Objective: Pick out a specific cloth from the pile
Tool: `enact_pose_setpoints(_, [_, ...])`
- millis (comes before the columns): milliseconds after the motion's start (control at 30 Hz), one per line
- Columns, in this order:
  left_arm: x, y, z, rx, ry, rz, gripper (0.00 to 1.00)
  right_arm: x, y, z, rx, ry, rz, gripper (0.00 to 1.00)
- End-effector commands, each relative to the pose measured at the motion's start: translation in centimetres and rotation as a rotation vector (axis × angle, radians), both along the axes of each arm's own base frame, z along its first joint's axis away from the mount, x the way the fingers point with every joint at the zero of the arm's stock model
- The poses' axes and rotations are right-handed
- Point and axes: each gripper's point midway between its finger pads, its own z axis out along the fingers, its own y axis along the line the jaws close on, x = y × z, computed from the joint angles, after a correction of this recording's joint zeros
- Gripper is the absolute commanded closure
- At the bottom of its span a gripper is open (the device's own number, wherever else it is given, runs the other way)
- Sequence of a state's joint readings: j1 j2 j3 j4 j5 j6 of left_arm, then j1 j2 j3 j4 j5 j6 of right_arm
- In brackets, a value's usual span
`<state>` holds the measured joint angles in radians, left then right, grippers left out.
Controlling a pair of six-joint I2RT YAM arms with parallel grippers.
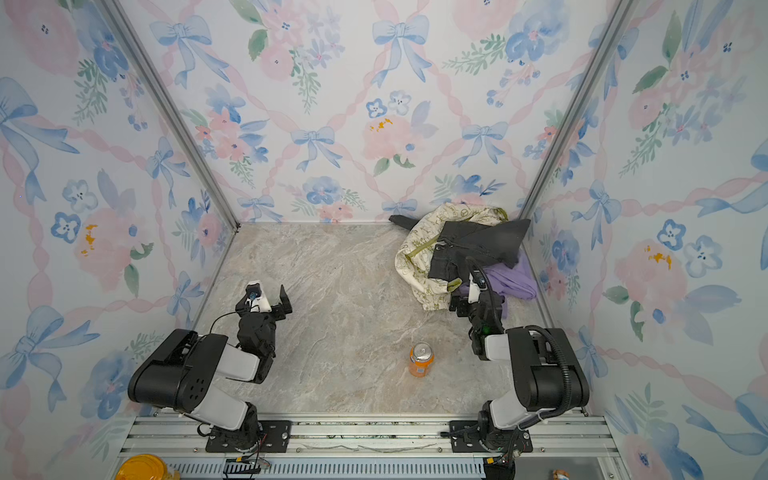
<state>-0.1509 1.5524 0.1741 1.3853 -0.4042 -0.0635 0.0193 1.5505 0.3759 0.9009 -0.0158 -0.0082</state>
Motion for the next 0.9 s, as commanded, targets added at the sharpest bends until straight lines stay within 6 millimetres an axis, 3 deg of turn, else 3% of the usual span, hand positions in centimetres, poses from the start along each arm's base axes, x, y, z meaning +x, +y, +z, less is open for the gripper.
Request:
enact_pose_setpoints(0, [0.01, 0.04, -0.03, -0.013, -0.004, 0.007, 0.02, 0.53, -0.09, 0.83, 0.009, -0.024, -0.004, 0.03])
enact_pose_setpoints(867, [-0.04, 0.04, 0.24, -0.009, -0.011, 0.009, 0.02, 0.32, 0.21, 1.18, -0.015, -0.043, -0.006, 0.03])
